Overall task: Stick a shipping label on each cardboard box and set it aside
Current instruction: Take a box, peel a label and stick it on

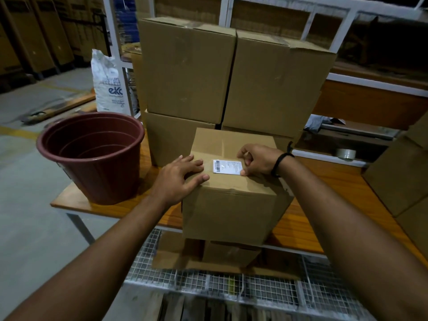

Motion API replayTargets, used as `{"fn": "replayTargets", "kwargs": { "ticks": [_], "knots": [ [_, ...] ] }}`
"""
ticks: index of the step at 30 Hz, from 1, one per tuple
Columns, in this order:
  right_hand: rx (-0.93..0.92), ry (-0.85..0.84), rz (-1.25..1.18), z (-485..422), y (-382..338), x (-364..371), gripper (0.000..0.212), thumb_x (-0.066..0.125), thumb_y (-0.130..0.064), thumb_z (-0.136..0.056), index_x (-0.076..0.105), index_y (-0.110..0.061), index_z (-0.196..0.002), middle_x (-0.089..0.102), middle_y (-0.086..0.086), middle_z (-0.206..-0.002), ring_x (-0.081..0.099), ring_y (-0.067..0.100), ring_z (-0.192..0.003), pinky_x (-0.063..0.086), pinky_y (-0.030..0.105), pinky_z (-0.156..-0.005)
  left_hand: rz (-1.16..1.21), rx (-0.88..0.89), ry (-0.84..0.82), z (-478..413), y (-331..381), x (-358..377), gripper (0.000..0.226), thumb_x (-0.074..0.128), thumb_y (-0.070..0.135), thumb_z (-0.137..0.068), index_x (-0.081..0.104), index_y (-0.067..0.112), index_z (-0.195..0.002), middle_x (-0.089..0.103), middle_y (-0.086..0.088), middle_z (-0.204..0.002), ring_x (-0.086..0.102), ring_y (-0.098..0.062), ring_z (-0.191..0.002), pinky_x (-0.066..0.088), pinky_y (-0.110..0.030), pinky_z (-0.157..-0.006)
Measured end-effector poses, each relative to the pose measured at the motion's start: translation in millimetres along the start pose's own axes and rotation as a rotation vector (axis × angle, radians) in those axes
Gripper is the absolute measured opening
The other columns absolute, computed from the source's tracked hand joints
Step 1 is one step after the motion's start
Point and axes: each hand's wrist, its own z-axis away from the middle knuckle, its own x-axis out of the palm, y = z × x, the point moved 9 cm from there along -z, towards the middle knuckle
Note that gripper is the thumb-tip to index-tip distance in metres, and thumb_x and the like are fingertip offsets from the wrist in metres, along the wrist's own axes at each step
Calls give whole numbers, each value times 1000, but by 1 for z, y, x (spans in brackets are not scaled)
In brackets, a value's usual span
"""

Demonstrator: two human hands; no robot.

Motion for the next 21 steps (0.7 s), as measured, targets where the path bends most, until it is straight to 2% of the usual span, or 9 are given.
{"fn": "replayTargets", "kwargs": {
  "ticks": [2,5,7,11,15,18,21],
  "knots": [
    [-4,4,6,0,0,0,37,81,-22,-75,56,-24,-102,57,-5,-88,55,16,-85,44,32,-71,13,4,9,0,1,-1,64,45,67,-83,68,20,-121,59,6,-134,42,-11,-136,30,-42,-117],
    [5,9,6,2,1,0,42,81,-23,-75,56,-20,-109,59,-1,-92,56,17,-87,45,33,-74,13,-6,12,1,-2,1,64,46,68,-83,68,21,-121,59,7,-135,42,-11,-136,30,-42,-116],
    [6,0,39,3,0,1,43,80,-25,-77,56,-21,-113,56,-5,-92,55,16,-90,44,30,-72,-1,-12,14,2,-4,1,65,47,69,-82,67,22,-121,59,8,-135,42,-11,-136,31,-42,-116],
    [31,-37,76,1,-6,-3,40,81,-25,-75,58,-24,-108,53,-11,-87,53,12,-85,41,28,-64,19,2,12,3,0,0,65,49,67,-81,68,18,-121,60,6,-134,43,-10,-135,31,-39,-116],
    [-18,-148,101,-4,-33,1,53,77,-22,-79,50,-33,-123,58,-6,-98,56,16,-94,51,35,-75,23,-1,9,3,1,-3,64,51,66,-81,68,18,-120,61,4,-133,44,-11,-134,32,-40,-116],
    [-81,-185,78,-9,-53,14,52,71,-32,-85,48,-34,-131,57,-4,-111,54,16,-100,50,37,-85,7,3,8,5,4,-5,62,53,63,-82,68,17,-120,61,3,-133,44,-11,-135,30,-35,-116],
    [-83,-150,83,-12,-59,18,51,74,-32,-82,49,-32,-126,57,-5,-106,55,15,-95,50,34,-77,-16,11,3,5,10,-5,59,55,61,-83,69,16,-119,61,2,-132,43,-11,-134,27,-28,-113]
  ]
}}
